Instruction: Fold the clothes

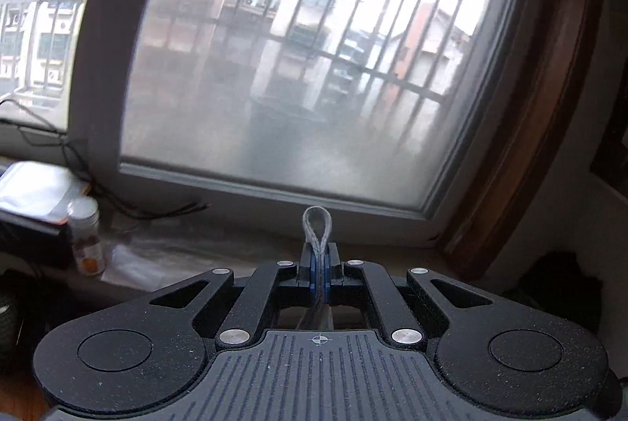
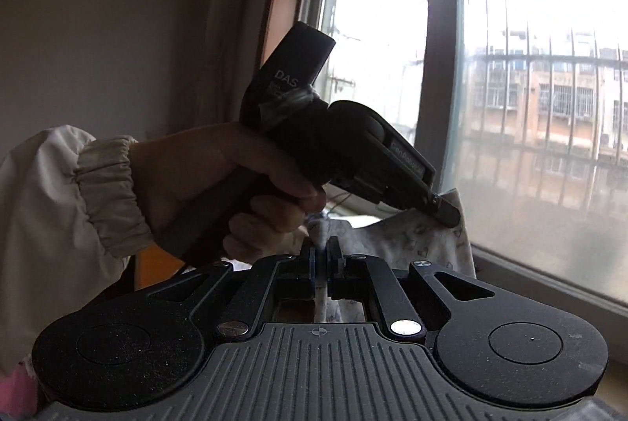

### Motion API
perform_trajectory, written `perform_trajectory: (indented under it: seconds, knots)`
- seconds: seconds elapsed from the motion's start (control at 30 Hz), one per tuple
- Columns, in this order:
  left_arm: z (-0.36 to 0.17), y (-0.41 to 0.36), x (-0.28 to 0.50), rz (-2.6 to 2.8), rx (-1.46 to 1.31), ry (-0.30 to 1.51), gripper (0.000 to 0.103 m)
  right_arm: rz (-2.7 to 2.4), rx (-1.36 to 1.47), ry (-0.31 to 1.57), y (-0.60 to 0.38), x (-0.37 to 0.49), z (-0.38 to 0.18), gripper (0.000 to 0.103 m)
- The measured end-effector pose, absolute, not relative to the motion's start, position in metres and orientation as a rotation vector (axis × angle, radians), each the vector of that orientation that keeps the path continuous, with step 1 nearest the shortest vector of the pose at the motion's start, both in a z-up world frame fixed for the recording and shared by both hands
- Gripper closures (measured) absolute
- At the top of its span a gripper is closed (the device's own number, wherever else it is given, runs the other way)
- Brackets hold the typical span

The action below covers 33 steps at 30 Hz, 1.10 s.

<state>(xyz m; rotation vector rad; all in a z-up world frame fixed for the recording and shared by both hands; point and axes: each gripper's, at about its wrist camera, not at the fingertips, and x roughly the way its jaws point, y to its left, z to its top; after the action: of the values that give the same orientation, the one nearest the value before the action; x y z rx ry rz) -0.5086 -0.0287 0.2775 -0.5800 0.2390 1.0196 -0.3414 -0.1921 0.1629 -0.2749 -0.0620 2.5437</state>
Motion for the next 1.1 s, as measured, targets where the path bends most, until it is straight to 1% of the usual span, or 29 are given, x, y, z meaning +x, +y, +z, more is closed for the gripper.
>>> perform_trajectory:
  seconds: [0.23, 0.37, 0.4, 0.43, 0.47, 0.5, 0.53, 0.57, 0.6, 0.63, 0.67, 0.7, 0.73, 0.77, 0.83, 0.93, 1.03, 1.1]
  knots:
    - [0.205, -0.016, -0.605, 1.073, -0.707, 0.273, 0.099, 2.588, -0.442, 0.033, -0.174, -0.417, 0.095, 0.097]
    - [0.144, -0.020, -0.638, 1.121, -0.808, 0.305, 0.098, 2.569, -0.565, 0.099, -0.164, -0.461, 0.040, 0.096]
    - [0.129, -0.020, -0.645, 1.144, -0.828, 0.321, 0.097, 2.558, -0.597, 0.118, -0.162, -0.470, 0.026, 0.095]
    - [0.114, -0.020, -0.651, 1.168, -0.848, 0.337, 0.094, 2.548, -0.629, 0.141, -0.160, -0.478, 0.014, 0.092]
    - [0.104, -0.021, -0.656, 1.196, -0.856, 0.352, 0.087, 2.538, -0.661, 0.164, -0.159, -0.486, 0.002, 0.092]
    - [0.096, -0.022, -0.660, 1.226, -0.859, 0.368, 0.083, 2.527, -0.693, 0.188, -0.158, -0.493, -0.010, 0.089]
    - [0.093, -0.024, -0.664, 1.254, -0.850, 0.377, 0.079, 2.523, -0.718, 0.206, -0.157, -0.499, -0.019, 0.082]
    - [0.092, -0.027, -0.667, 1.281, -0.835, 0.385, 0.073, 2.533, -0.721, 0.211, -0.158, -0.495, -0.023, 0.079]
    - [0.095, -0.030, -0.669, 1.311, -0.819, 0.385, 0.069, 2.536, -0.715, 0.209, -0.160, -0.485, -0.023, 0.073]
    - [0.099, -0.033, -0.670, 1.333, -0.804, 0.377, 0.062, 2.536, -0.708, 0.207, -0.160, -0.477, -0.018, 0.070]
    - [0.103, -0.035, -0.671, 1.353, -0.791, 0.367, 0.059, 2.535, -0.700, 0.205, -0.161, -0.470, -0.012, 0.069]
    - [0.108, -0.037, -0.668, 1.370, -0.769, 0.365, 0.059, 2.534, -0.693, 0.202, -0.161, -0.463, -0.008, 0.068]
    - [0.114, -0.037, -0.664, 1.386, -0.744, 0.367, 0.056, 2.530, -0.686, 0.198, -0.160, -0.456, -0.004, 0.068]
    - [0.119, -0.037, -0.658, 1.391, -0.721, 0.372, 0.051, 2.527, -0.678, 0.193, -0.158, -0.449, -0.001, 0.067]
    - [0.126, -0.037, -0.644, 1.385, -0.680, 0.379, 0.044, 2.511, -0.670, 0.184, -0.154, -0.432, 0.006, 0.067]
    - [0.135, -0.037, -0.618, 1.352, -0.631, 0.383, 0.043, 2.471, -0.663, 0.179, -0.165, -0.391, 0.015, 0.067]
    - [0.137, -0.033, -0.582, 1.297, -0.587, 0.393, 0.036, 2.421, -0.664, 0.164, -0.163, -0.348, 0.022, 0.067]
    - [0.138, -0.029, -0.554, 1.254, -0.554, 0.409, 0.035, 2.385, -0.653, 0.160, -0.168, -0.313, 0.029, 0.067]
